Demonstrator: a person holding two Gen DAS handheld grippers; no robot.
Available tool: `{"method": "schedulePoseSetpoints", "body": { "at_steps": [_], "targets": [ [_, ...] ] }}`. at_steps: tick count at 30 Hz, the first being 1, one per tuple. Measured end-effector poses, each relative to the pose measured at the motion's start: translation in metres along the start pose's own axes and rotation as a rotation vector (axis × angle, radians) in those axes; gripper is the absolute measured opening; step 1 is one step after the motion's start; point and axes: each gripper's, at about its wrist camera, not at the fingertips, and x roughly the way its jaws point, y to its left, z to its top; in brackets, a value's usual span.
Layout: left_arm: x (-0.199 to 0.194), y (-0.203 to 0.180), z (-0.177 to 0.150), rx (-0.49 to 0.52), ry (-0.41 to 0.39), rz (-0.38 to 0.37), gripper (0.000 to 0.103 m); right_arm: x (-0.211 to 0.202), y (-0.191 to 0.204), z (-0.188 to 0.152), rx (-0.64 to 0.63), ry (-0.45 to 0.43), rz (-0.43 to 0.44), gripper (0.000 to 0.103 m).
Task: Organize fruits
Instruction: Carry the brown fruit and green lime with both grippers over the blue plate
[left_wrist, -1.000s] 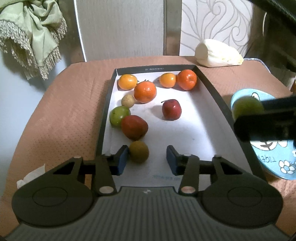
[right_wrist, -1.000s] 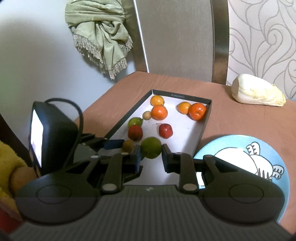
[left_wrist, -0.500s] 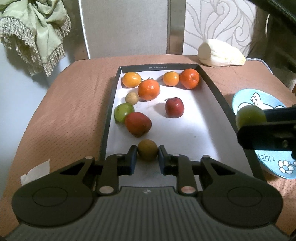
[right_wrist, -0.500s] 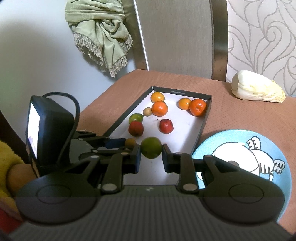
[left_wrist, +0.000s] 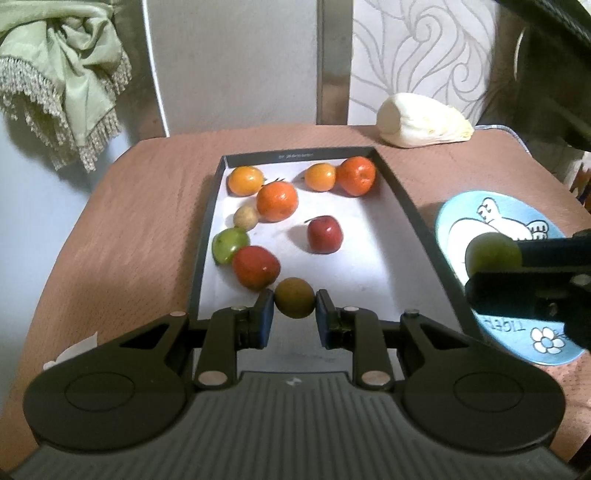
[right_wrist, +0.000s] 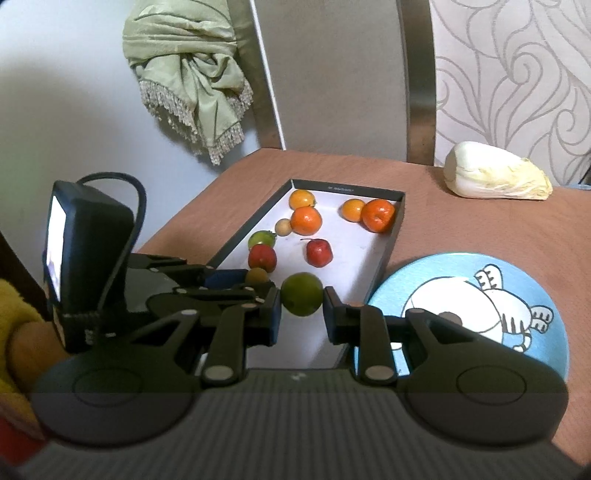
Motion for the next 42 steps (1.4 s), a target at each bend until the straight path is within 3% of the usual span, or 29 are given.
{"method": "schedulePoseSetpoints", "body": {
  "at_steps": [25, 42],
  "targets": [
    [-0.014, -0.046, 0.027, 0.099, -0.064, -0.127, 0.029, -0.033, -0.022, -0.015, 0.090, -0.047, -0.108, 0.027],
    [-0.003, -0.104, 0.038, 0.186, -0.078, -0.264, 0.029, -0.060, -0.051, -0.032, 0.173, -0.052, -0.239, 0.027]
  ]
}}
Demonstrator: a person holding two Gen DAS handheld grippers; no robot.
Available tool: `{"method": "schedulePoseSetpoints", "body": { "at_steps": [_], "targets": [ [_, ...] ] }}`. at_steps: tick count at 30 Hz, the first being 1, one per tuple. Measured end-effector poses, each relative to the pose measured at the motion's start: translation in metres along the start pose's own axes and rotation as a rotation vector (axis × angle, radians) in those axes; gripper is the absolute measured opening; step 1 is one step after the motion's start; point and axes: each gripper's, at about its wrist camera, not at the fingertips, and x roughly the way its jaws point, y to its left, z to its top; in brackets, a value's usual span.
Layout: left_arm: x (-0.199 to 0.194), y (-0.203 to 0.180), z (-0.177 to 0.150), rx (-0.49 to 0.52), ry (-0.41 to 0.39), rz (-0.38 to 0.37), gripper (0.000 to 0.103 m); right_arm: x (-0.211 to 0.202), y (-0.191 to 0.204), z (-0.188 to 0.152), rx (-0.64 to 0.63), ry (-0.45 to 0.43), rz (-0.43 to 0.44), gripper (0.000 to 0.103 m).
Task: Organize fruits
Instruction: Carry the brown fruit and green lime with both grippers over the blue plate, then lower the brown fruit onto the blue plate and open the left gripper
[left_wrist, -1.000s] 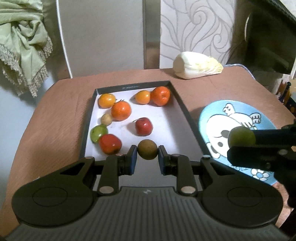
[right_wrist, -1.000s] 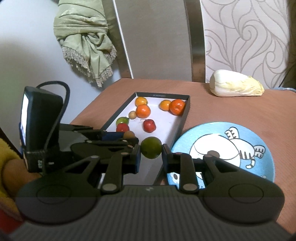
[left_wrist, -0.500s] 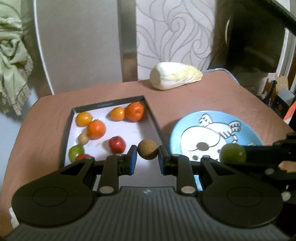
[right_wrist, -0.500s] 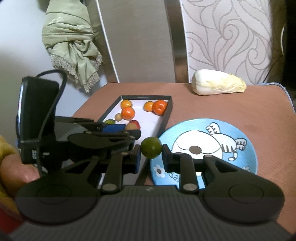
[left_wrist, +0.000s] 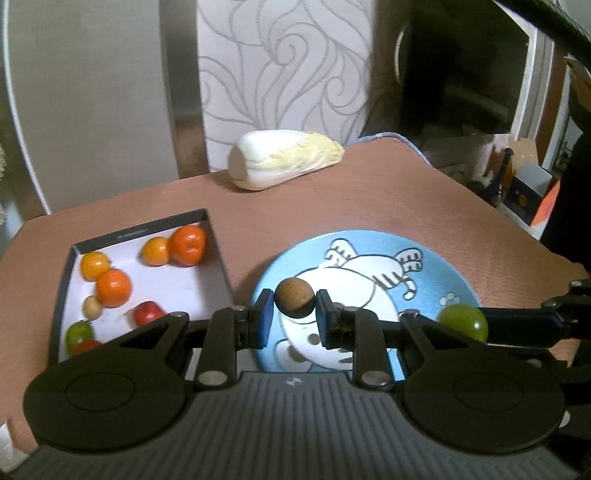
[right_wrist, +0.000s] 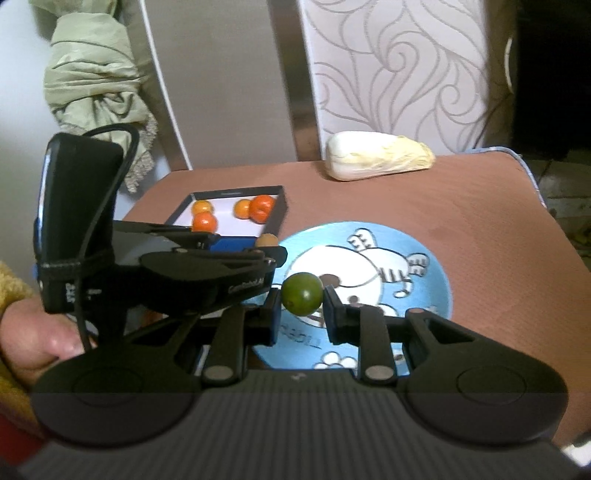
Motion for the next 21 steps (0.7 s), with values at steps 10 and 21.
{"method": "schedulePoseSetpoints", "body": {
  "at_steps": [10, 21],
  "targets": [
    [0.025, -0.014, 0.000, 0.024, 0.041, -0.046, 0.029, -0.006, -0.021, -0.005, 0.051, -0.004, -0.067, 0.027],
    [0.032, -0.024, 0.000, 0.066, 0.046, -0.075, 0.030, -0.006, -0.028, -0.007, 0.073, -0.003, -0.095, 0.027]
  ]
}}
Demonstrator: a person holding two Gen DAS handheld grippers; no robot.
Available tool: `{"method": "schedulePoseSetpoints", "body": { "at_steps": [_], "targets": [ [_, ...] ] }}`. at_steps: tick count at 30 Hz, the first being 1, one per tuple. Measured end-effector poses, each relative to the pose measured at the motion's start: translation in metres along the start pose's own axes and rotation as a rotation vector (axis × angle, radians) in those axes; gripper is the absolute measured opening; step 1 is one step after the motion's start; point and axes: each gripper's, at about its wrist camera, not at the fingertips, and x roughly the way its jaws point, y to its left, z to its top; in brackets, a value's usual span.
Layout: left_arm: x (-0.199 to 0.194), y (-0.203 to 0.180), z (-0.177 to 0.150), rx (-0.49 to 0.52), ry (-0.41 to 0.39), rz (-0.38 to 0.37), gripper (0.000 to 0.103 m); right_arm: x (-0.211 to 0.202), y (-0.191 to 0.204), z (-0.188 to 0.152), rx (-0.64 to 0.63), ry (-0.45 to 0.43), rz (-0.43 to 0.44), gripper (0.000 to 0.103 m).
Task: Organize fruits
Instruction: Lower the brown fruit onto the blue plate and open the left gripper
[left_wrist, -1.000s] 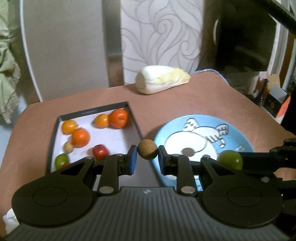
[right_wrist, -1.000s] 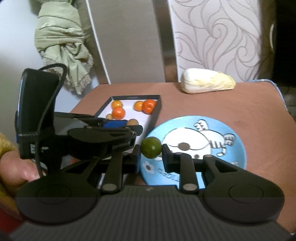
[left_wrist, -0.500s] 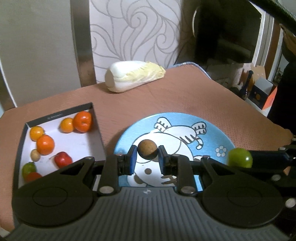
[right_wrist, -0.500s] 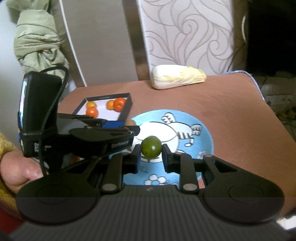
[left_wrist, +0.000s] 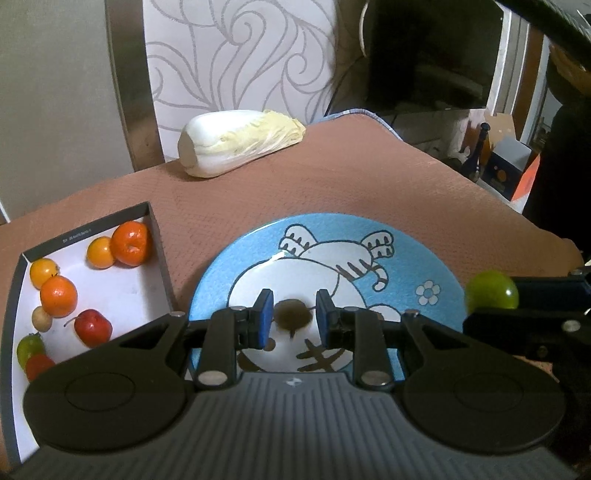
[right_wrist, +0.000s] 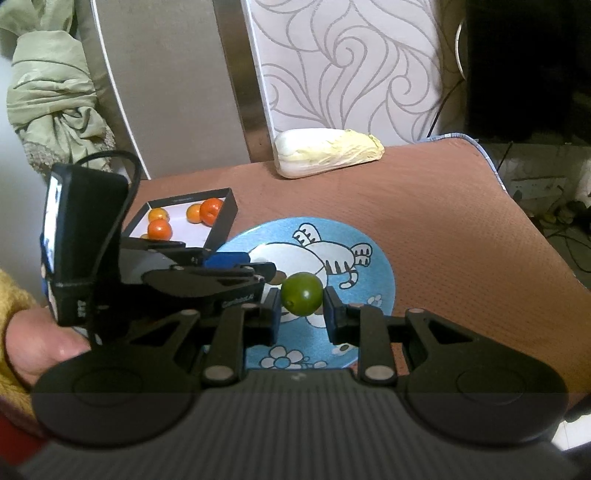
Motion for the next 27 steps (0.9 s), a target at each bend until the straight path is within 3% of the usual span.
{"method": "schedulePoseSetpoints", "body": {
  "at_steps": [9, 27],
  "targets": [
    [-0.017, 0.004, 0.000, -0.004, -0.026, 0.000, 0.030, 0.010, -0.002, -0.002, 0.013, 0.020, 0.000, 0.027],
    [-0.045, 0.034, -0.013, -0.084, -0.038, 0.093, 0.032, 0.053, 0.010, -0.001, -0.029, 0.096, 0.025, 0.028]
  ]
}}
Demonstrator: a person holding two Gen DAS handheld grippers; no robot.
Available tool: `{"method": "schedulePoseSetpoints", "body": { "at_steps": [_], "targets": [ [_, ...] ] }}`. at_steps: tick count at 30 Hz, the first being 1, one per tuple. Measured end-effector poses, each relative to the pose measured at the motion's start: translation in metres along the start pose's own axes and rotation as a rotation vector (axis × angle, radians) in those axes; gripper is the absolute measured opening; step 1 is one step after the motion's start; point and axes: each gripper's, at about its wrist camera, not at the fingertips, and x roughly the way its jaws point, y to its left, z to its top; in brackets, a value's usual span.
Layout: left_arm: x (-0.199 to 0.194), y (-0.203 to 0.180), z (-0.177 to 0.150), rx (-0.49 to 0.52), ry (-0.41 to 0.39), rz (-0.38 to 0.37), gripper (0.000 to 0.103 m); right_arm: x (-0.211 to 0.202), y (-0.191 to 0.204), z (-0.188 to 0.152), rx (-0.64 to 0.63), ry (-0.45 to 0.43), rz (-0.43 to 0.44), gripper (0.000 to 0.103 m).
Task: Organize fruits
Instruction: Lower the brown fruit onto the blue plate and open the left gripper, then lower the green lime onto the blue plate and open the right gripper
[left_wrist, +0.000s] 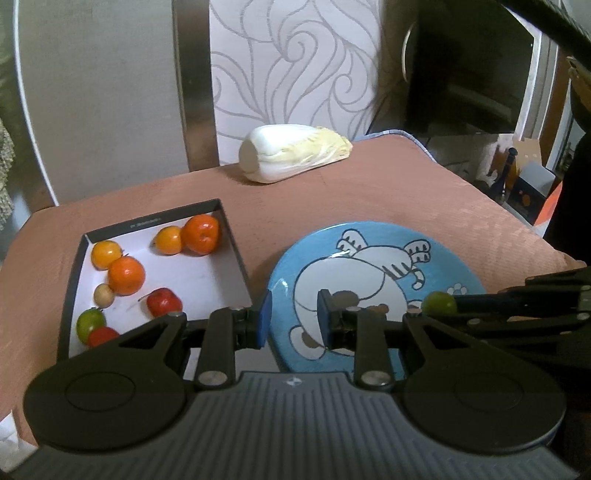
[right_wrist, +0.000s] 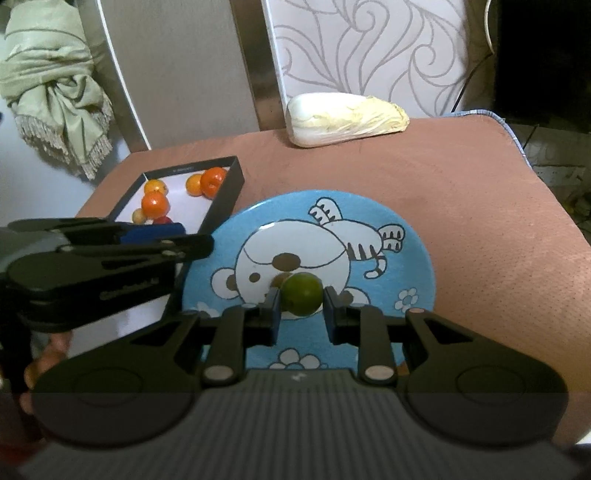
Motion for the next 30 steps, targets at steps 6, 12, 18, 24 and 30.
{"method": "schedulePoseSetpoints", "body": {
  "at_steps": [6, 12, 18, 24, 30],
  "targets": [
    [-0.002, 0.003, -0.004, -0.011, 0.006, 0.016, 0.037, 0.007, -0.002, -0.001, 0.001, 0.015, -0.013, 0.028],
    [-0.002, 0.002, -0.006, -0.009, 0.009, 0.016, 0.038, 0.012, -0.003, -0.003, -0.004, 0.016, -0.024, 0.029],
    [-0.001, 0.001, -0.007, -0.008, 0.011, 0.017, 0.038, 0.018, -0.011, -0.004, 0.027, 0.012, -0.067, 0.030],
    [0.001, 0.004, -0.007, -0.018, 0.012, 0.022, 0.039, 0.014, -0.011, -0.002, 0.022, -0.030, -0.088, 0.040],
    [0.001, 0.011, -0.009, -0.039, 0.014, 0.036, 0.039, 0.013, -0.005, 0.001, 0.006, -0.048, -0.079, 0.040]
  ]
}}
